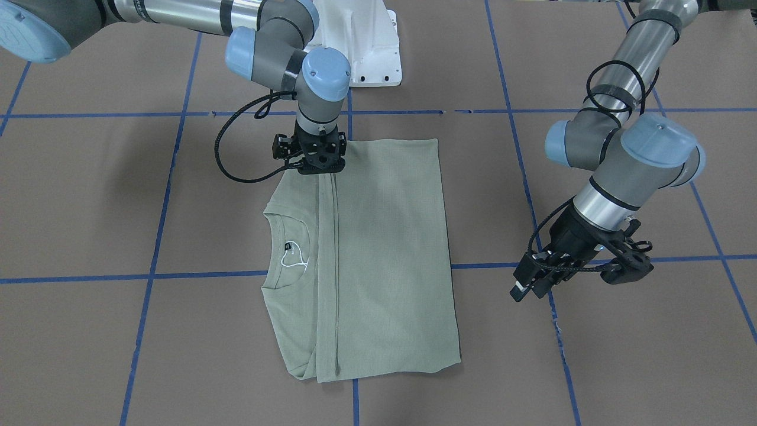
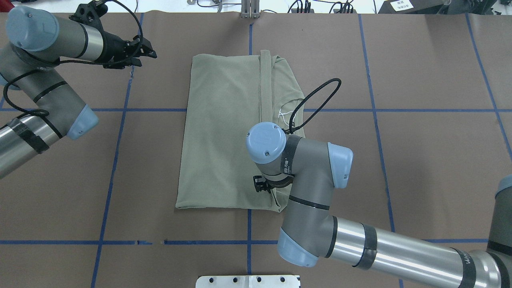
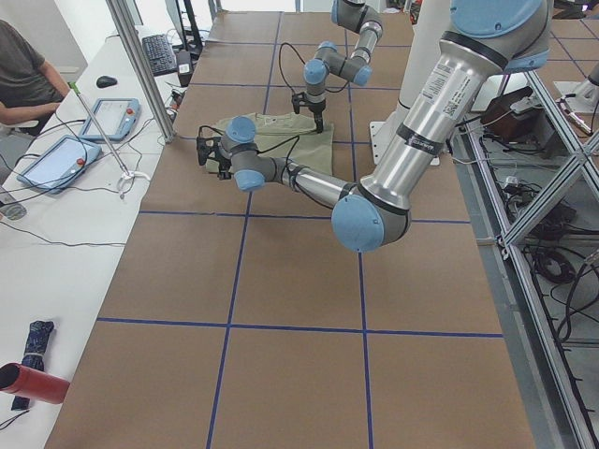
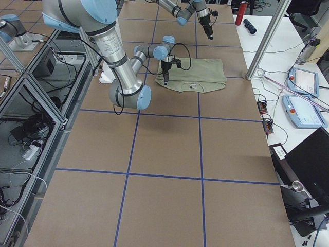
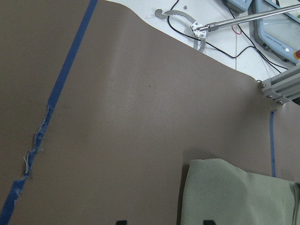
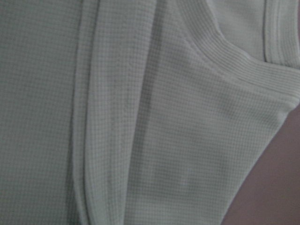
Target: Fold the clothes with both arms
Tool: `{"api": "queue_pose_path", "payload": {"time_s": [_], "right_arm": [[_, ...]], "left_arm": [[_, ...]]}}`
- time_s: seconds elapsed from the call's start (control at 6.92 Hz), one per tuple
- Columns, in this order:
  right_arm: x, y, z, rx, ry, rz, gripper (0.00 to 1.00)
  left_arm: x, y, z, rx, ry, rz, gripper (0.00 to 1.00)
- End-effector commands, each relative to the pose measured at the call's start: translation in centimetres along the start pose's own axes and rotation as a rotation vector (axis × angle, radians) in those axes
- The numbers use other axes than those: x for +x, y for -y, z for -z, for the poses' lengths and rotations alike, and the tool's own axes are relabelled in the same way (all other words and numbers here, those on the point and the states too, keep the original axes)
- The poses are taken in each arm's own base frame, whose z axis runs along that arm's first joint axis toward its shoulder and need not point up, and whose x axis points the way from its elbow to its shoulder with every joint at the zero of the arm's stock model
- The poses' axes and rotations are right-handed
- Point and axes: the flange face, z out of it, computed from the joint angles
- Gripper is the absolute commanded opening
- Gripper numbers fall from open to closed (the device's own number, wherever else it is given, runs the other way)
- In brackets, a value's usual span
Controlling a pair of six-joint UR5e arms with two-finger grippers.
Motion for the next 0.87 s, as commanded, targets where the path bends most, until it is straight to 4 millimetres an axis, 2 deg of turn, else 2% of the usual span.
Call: {"api": "queue_pose_path", "payload": {"time_s": [0.0,0.14,0.29,0.43,0.72], "right_arm": [[7.0,-0.7,-0.9,-0.016,-0.059,0.031,1.00],[12.4,-3.1,-0.4,-0.005,-0.057,0.074,1.00],[14.4,-4.0,0.5,0.001,-0.048,0.101,1.00],[12.4,-2.9,2.0,0.021,-0.028,0.103,1.00],[9.7,2.5,6.7,0.098,0.022,0.056,1.00]], "left_arm": [[0.0,0.1,0.0,0.001,-0.001,-0.001,0.63],[0.3,0.0,0.1,0.000,-0.004,-0.002,0.63],[0.4,0.1,0.2,0.000,-0.005,-0.003,0.63],[0.5,0.0,0.2,0.000,-0.004,-0.002,0.63],[0.6,0.2,0.6,-0.033,-0.013,0.001,0.63]]}}
